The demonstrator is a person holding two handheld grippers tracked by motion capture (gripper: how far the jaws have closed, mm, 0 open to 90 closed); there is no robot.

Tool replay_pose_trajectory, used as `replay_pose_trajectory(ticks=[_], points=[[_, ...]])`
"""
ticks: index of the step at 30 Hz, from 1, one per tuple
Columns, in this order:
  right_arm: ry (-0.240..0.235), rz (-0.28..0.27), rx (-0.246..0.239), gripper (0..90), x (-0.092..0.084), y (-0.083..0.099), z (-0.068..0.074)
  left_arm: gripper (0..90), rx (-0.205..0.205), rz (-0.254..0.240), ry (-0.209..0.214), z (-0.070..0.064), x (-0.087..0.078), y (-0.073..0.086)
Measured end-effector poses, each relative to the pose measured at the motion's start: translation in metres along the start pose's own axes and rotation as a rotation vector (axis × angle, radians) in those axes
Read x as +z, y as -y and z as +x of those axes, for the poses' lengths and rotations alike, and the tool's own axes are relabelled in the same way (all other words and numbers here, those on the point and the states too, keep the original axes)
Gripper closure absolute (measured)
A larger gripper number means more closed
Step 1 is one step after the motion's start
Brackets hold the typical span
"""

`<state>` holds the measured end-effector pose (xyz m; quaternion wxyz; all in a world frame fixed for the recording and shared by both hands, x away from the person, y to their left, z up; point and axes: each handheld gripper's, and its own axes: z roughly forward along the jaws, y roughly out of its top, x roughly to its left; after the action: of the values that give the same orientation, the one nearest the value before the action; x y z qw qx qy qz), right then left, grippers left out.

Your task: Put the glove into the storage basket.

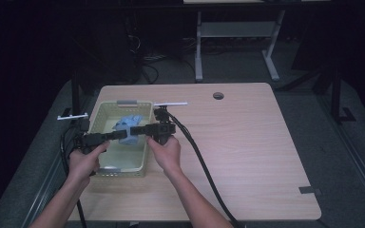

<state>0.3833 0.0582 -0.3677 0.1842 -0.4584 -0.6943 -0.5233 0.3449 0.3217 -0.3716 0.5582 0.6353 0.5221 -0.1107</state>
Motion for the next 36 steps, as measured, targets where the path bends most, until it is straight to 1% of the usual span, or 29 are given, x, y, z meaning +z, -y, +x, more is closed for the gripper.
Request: replay_pose_trajectory(ticks=[4,7,10,18,23,24,28,36], points=[[-0.006,0.002,0.008,75.8,0.006,0.0,0.0,69.7,-0.009,0.002,-0.007,0.004,-0.004,0.0],[-0.012,0.004,0.004,75.9,0.011,0.001,-0.001,69.7,-0.013,0.001,-0.011,0.006,-0.006,0.001],[-0.016,0.011,0.013,75.8,0.016,0.001,-0.002,69.7,-0.015,0.006,-0.019,0.009,-0.008,0.001],[-0.023,0.027,0.014,75.8,0.026,0.003,-0.001,69.7,-0.027,0.012,-0.023,0.018,-0.015,0.003],[-0.016,0.037,0.009,75.8,0.034,0.003,-0.003,69.8,-0.041,0.013,-0.027,0.026,-0.017,0.004],[-0.017,0.045,0.018,75.8,0.038,0.004,-0.004,69.8,-0.044,0.017,-0.028,0.028,-0.018,0.005],[-0.017,0.05,0.017,75.8,0.045,0.005,-0.006,69.9,-0.058,0.025,-0.028,0.036,-0.02,0.006],[-0.012,0.062,0.025,75.6,0.053,0.007,-0.009,71.7,-0.065,0.036,-0.046,0.042,-0.022,0.008]])
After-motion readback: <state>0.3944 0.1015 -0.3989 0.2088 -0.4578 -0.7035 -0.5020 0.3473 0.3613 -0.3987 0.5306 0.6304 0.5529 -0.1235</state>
